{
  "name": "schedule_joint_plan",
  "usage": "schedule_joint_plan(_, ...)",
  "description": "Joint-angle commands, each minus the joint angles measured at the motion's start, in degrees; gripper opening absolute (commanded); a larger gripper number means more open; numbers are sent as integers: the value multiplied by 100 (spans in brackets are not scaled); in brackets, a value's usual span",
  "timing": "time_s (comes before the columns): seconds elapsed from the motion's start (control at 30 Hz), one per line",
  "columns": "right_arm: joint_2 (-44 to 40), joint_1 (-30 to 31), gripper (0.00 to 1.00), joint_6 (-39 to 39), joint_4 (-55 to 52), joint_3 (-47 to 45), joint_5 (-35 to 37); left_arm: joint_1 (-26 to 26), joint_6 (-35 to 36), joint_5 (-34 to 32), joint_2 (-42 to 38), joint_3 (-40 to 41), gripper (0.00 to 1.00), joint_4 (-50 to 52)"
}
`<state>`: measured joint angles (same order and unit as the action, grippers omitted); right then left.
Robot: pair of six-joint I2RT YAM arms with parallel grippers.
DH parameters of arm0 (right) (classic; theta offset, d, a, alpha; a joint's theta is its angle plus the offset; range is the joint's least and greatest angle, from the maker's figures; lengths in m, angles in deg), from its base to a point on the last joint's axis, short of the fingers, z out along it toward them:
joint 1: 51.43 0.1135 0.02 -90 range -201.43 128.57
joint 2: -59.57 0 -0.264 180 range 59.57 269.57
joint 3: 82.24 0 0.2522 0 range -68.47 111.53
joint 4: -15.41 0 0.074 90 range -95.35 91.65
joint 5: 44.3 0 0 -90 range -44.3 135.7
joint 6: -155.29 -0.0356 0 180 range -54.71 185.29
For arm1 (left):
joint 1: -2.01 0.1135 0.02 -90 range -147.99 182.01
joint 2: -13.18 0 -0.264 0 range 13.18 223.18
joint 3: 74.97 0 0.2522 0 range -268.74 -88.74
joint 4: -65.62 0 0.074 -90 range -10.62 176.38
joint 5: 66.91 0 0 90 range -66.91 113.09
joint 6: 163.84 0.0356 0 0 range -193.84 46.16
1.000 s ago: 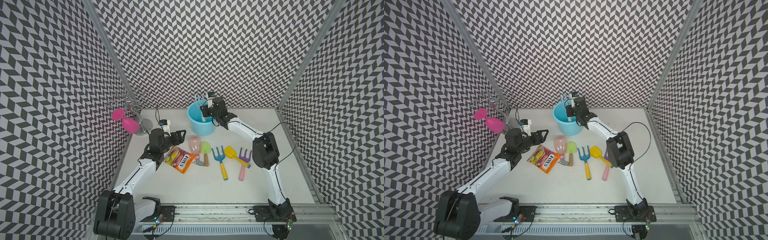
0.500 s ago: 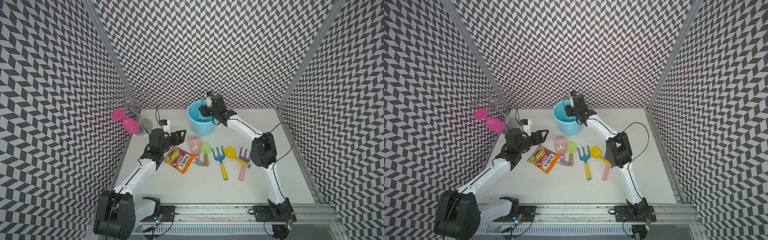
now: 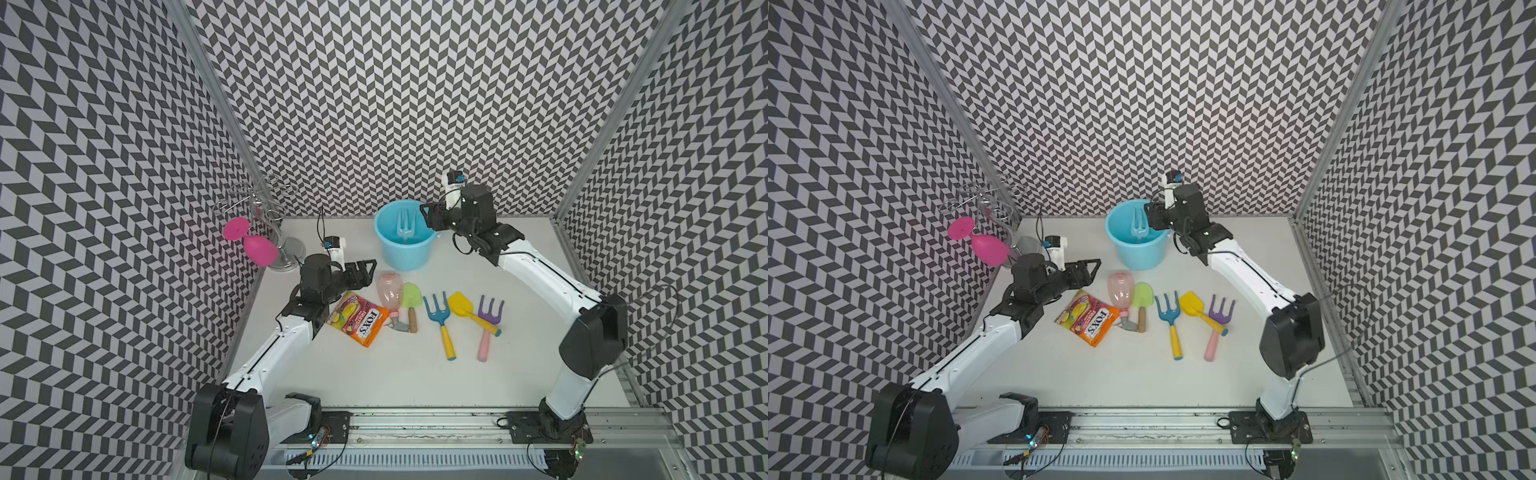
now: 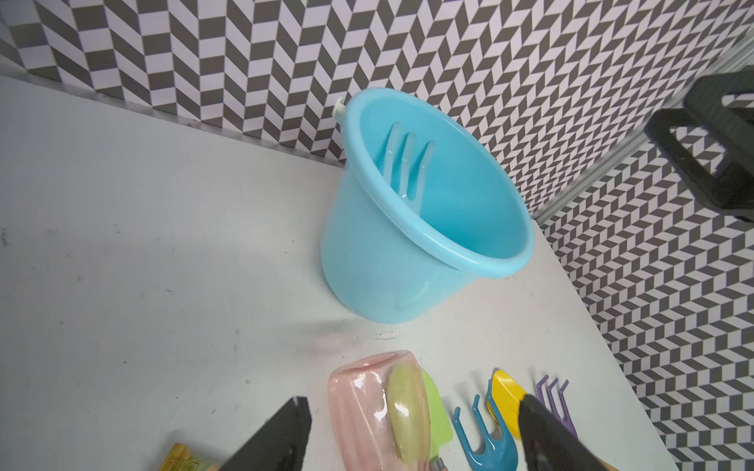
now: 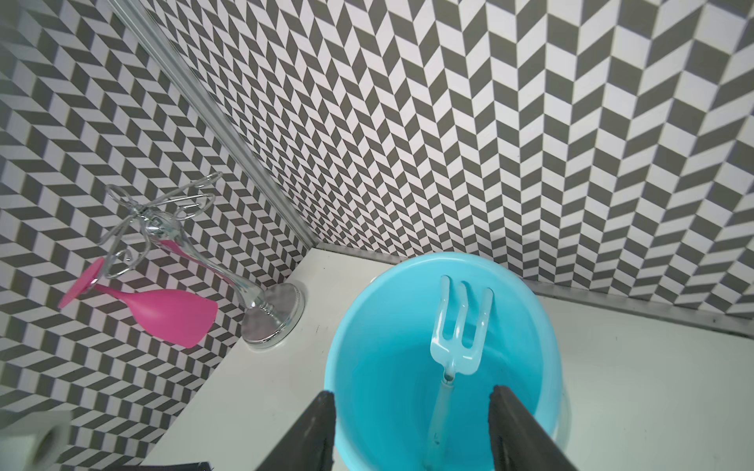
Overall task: Organize the gardening tools
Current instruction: Pick up the gardening tool from the center of the board.
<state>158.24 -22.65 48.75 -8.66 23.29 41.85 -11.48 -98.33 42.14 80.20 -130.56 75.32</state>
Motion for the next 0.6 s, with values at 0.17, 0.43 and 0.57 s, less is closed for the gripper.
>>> schedule_joint_plan(0.17, -1241, -187, 63, -291, -349, -1794, -28, -1057, 305, -428, 49, -251, 81, 701)
schedule_joint_plan(0.43, -1707, -189, 63, -418, -965, -2997, -101, -2044, 393, -1135, 498, -265, 80, 893)
schedule_joint_plan(0.57, -1846, -196, 62, -525, -886, -3558, -212, -2332, 461, -1201, 732, -289, 79, 839)
